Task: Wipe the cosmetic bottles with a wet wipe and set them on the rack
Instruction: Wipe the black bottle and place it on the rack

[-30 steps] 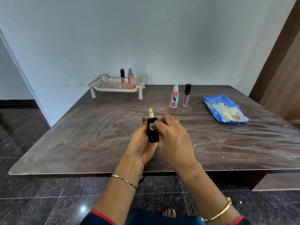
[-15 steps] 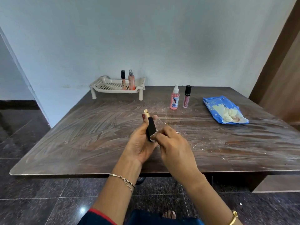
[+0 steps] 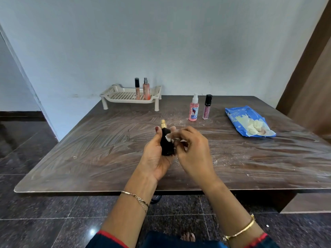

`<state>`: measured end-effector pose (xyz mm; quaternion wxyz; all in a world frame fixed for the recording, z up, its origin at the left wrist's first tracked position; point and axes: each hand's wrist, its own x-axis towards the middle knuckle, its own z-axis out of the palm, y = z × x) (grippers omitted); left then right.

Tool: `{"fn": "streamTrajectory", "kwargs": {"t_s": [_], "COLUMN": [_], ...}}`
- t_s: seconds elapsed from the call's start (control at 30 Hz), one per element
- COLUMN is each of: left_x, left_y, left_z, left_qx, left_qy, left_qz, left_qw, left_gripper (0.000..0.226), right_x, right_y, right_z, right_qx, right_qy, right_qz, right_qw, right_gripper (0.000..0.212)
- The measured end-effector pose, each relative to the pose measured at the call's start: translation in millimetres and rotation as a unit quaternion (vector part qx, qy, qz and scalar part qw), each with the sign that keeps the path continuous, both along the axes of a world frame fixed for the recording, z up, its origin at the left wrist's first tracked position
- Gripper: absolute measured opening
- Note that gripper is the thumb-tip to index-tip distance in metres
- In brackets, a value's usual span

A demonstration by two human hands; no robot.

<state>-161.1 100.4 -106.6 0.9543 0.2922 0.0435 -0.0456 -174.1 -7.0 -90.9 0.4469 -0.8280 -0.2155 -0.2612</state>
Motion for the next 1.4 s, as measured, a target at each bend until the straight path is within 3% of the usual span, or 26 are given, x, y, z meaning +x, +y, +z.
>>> {"fn": "streamTrajectory", "kwargs": {"t_s": [0.17, 0.33, 0.57, 0.63, 0.7, 0.8, 1.0, 1.1, 1.3, 1.4], "left_x": [-3.0, -1.7, 2.1, 1.1, -0.1, 1.6, 0.1, -0.6, -0.3, 1.9], "left_y": [0.5, 4.1, 10.0, 8.3, 4.3, -1.8, -5.9, -7.7, -4.3, -0.8], "left_z": [-0.2, -1.8, -3.2, 2.2, 9.3, 14.7, 13.7, 12.5, 10.8, 7.3], "left_qx": [0.028, -0.065, -0.090, -0.086, -0.088, -0.075, -0.092, -0.090, -0.102, -0.103], "left_qy": [-0.016, 0.008, 0.028, 0.032, 0.029, 0.042, 0.083, 0.092, 0.074, 0.081], "left_qz": [-0.005, -0.030, 0.000, 0.012, 0.010, 0.013, 0.023, 0.026, 0.009, 0.005], "left_qw": [0.999, 0.997, 0.996, 0.996, 0.996, 0.996, 0.992, 0.991, 0.992, 0.991], "left_gripper": [0.041, 0.045, 0.043, 0.042, 0.041, 0.038, 0.037, 0.037, 0.052, 0.053], "right_x": [11.9, -2.8, -20.2, -15.4, -9.6, -3.9, -1.8, 0.0, -4.7, -6.4], "right_y": [5.4, 10.5, -8.6, -13.1, -17.1, -18.9, -13.3, -11.9, -10.6, -17.0], "right_z": [15.4, 6.8, -22.3, -27.0, -24.7, -14.8, -7.9, -6.3, -8.7, -12.6], "right_qx": [-0.010, -0.118, -0.192, -0.121, 0.009, 0.164, 0.256, 0.220, 0.012, -0.015], "right_qy": [-0.022, -0.073, -0.108, -0.075, -0.022, 0.011, 0.044, 0.006, -0.094, -0.104], "right_qz": [-0.024, -0.015, 0.015, 0.012, -0.011, -0.034, -0.023, -0.033, -0.025, -0.016], "right_qw": [0.999, 0.990, 0.975, 0.990, 1.000, 0.986, 0.966, 0.975, 0.995, 0.994], "right_gripper": [0.027, 0.021, 0.022, 0.025, 0.028, 0.026, 0.024, 0.026, 0.033, 0.030]}}
